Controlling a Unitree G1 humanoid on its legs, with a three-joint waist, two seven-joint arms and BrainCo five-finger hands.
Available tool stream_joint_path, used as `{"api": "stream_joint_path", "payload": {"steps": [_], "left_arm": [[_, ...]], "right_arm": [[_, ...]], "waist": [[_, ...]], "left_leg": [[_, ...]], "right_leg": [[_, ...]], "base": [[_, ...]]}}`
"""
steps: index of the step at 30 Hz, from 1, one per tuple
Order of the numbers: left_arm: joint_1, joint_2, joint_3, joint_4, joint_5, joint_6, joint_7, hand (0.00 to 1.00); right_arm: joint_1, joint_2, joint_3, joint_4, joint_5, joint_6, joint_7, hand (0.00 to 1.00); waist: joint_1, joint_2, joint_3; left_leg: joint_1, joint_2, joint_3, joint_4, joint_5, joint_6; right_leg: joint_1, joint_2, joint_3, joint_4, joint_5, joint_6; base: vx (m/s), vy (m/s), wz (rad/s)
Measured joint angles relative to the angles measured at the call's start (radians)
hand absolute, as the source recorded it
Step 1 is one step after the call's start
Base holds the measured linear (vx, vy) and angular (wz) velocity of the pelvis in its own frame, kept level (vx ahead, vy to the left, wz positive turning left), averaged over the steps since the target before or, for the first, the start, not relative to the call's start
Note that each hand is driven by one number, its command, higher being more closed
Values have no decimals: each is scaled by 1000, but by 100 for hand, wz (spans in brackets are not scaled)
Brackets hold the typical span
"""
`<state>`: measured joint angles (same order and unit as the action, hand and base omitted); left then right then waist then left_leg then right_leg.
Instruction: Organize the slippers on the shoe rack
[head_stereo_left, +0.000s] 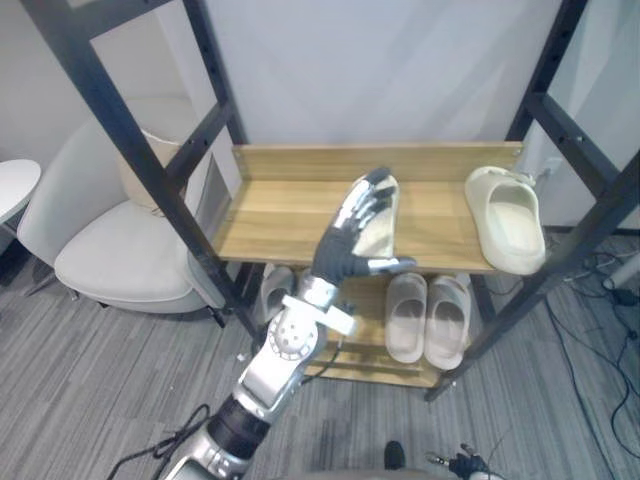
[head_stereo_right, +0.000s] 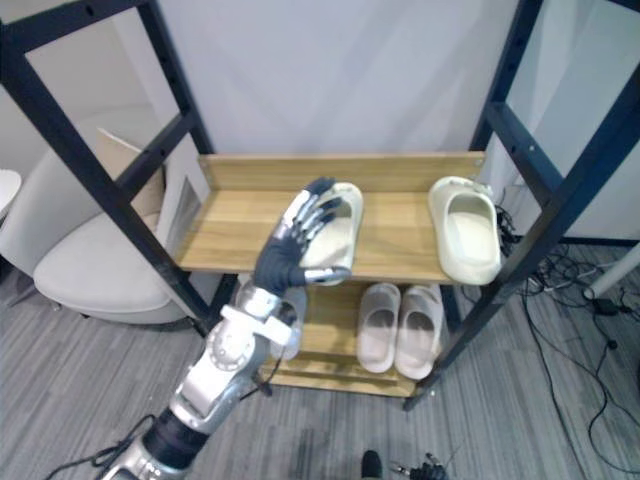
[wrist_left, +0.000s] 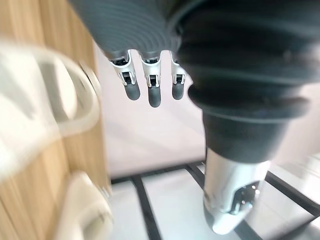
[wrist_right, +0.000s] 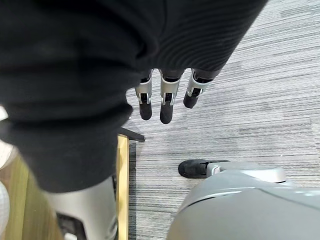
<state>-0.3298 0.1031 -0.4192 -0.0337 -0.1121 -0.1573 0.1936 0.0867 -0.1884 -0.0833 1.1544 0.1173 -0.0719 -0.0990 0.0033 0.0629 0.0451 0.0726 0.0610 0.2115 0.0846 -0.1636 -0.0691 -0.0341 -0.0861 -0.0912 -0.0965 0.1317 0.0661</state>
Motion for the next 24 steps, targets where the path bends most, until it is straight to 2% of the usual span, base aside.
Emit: {"api": "stream_joint_path", "payload": {"steps": [3,9,13,16,24], "left_arm": [[-74,8,54,92,75,19,28,0],[-183,43,85,197,201,48,95,0],[-259,48,89,284,245,59,118,0],[-301,60,90,338,269,67,131,0],[-405,74,87,485,313,82,135,0]], "right_arm": [[1,13,-35,-2,0,0,-1,0],[2,37,-72,-3,0,0,-3,0],[3,41,-88,-3,0,0,-4,0],[-1,51,-110,-6,1,0,-5,0],[-4,61,-124,-11,2,-1,-7,0]], "waist": [[-4,-4,1],[-22,-22,6],[-27,-23,6],[-44,-24,7],[-65,-29,29]], "left_leg": [[3,-1,0,-3,0,0],[8,-3,2,-10,0,0],[10,-7,3,-11,0,0],[9,-7,3,-11,0,0],[14,-9,25,-17,0,0]], "right_leg": [[1,-1,0,0,0,0],[1,-1,1,-1,0,0],[1,-1,1,-1,0,0],[1,-1,1,-1,0,0],[-9,0,22,-1,2,2]], "base": [[0,0,0],[0,0,0],[0,0,0],[0,0,0],[-6,-5,-8]]}}
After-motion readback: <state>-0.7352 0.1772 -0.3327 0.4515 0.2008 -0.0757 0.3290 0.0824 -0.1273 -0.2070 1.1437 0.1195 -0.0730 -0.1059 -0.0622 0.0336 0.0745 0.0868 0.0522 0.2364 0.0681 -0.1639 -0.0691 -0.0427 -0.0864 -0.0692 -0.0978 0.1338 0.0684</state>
